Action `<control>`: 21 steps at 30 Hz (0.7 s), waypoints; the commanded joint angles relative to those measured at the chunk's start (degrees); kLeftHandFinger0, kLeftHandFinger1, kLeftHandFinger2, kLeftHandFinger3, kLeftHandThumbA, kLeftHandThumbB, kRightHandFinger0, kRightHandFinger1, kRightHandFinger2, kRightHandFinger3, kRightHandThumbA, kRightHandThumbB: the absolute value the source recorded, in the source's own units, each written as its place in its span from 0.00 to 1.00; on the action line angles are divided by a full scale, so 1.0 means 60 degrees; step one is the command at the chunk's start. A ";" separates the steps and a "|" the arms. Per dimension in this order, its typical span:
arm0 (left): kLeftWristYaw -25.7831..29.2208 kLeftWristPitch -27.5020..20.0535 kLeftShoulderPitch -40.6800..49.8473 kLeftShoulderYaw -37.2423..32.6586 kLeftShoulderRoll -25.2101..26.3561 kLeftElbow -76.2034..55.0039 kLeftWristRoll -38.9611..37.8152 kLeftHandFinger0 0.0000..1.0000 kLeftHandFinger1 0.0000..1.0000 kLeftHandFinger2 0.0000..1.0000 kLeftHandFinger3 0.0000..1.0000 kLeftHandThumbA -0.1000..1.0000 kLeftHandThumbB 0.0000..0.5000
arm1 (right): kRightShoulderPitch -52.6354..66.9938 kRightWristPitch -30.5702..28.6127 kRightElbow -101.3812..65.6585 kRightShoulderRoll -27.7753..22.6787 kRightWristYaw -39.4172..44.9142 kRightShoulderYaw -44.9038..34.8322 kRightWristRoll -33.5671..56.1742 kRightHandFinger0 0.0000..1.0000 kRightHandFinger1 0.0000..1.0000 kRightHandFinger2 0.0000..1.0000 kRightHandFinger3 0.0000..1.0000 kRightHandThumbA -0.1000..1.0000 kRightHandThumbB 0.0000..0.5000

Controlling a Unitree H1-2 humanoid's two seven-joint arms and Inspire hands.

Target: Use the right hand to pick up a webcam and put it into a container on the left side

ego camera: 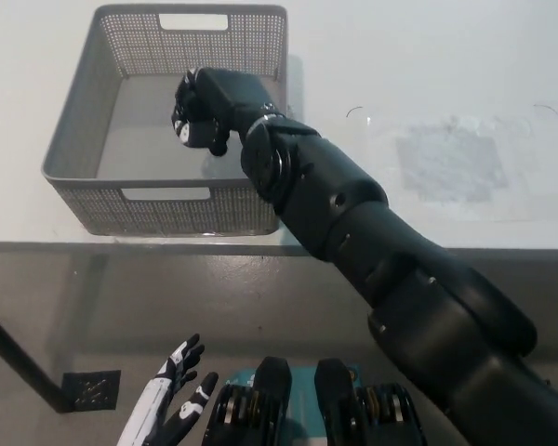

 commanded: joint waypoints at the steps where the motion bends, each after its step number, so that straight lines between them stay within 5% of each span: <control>1: -0.0004 -0.0405 -0.0100 -0.0069 0.0110 -0.0323 0.0185 1.00 1.00 1.00 1.00 0.81 0.13 | -0.0285 -0.0260 -0.0053 0.0040 -0.0384 0.0144 -0.0127 0.00 0.31 0.71 0.61 0.00 0.55; 4: -0.0031 -0.0487 -0.0127 -0.0064 0.0143 -0.0332 0.0145 1.00 1.00 1.00 1.00 0.79 0.08 | -0.0182 -0.0240 0.0007 0.0049 -0.0373 0.0217 -0.0135 0.01 0.36 0.74 0.61 0.00 0.56; 5: -0.0028 -0.0494 -0.0124 -0.0073 0.0151 -0.0338 0.0177 1.00 1.00 1.00 1.00 0.79 0.07 | -0.0197 -0.0084 0.0035 0.0064 -0.0272 0.0280 -0.0180 0.05 0.39 0.73 0.71 0.00 0.55; 6: -0.0039 -0.0475 -0.0172 -0.0066 0.0175 -0.0365 0.0192 1.00 1.00 1.00 1.00 0.79 0.07 | -0.0247 -0.0015 0.0043 0.0052 -0.0236 0.0300 -0.0181 0.05 0.37 0.66 0.68 0.00 0.54; 7: -0.0044 -0.0499 -0.0173 -0.0079 0.0185 -0.0356 0.0212 1.00 1.00 1.00 1.00 0.79 0.09 | -0.0327 0.0241 0.0063 0.0055 0.0066 0.0359 -0.0201 0.25 0.55 0.84 0.91 0.13 0.49; 8: -0.0049 -0.0485 -0.0274 -0.0086 0.0182 -0.0331 0.0221 1.00 1.00 1.00 1.00 0.79 0.09 | -0.0463 0.0471 0.0091 0.0025 0.0308 0.0412 -0.0223 0.28 0.54 0.82 0.96 0.24 0.50; 9: -0.0061 -0.0501 -0.0288 -0.0095 0.0186 -0.0326 0.0210 1.00 1.00 1.00 1.00 0.79 0.10 | -0.0526 0.0555 0.0114 -0.0002 0.0641 0.0419 -0.0185 0.51 0.69 0.90 1.00 0.39 0.53; 10: -0.0079 -0.0551 -0.0309 -0.0103 0.0220 -0.0315 0.0208 1.00 1.00 1.00 1.00 0.80 0.12 | -0.0593 0.0661 0.0134 -0.0039 0.0980 0.0478 -0.0193 1.00 1.00 1.00 1.00 0.53 0.58; 13: -0.0077 -0.0452 -0.0312 -0.0121 0.0232 -0.0364 0.0253 1.00 1.00 1.00 1.00 0.80 0.11 | -0.0569 0.0649 0.0092 -0.0177 0.1116 0.0596 -0.0228 1.00 1.00 1.00 1.00 0.69 0.63; 16: -0.0057 -0.0620 -0.0311 -0.0199 0.0295 -0.0334 0.0403 1.00 1.00 1.00 1.00 0.81 0.09 | -0.0519 0.0715 0.0050 -0.0328 0.1288 0.0448 -0.0042 1.00 1.00 1.00 1.00 1.00 0.79; 21: -0.0008 -0.0611 -0.0255 -0.0243 0.0278 -0.0286 0.0439 1.00 1.00 1.00 1.00 0.82 0.11 | -0.0590 0.0689 -0.0059 -0.0500 0.1491 0.0123 0.0251 1.00 1.00 1.00 1.00 1.00 0.81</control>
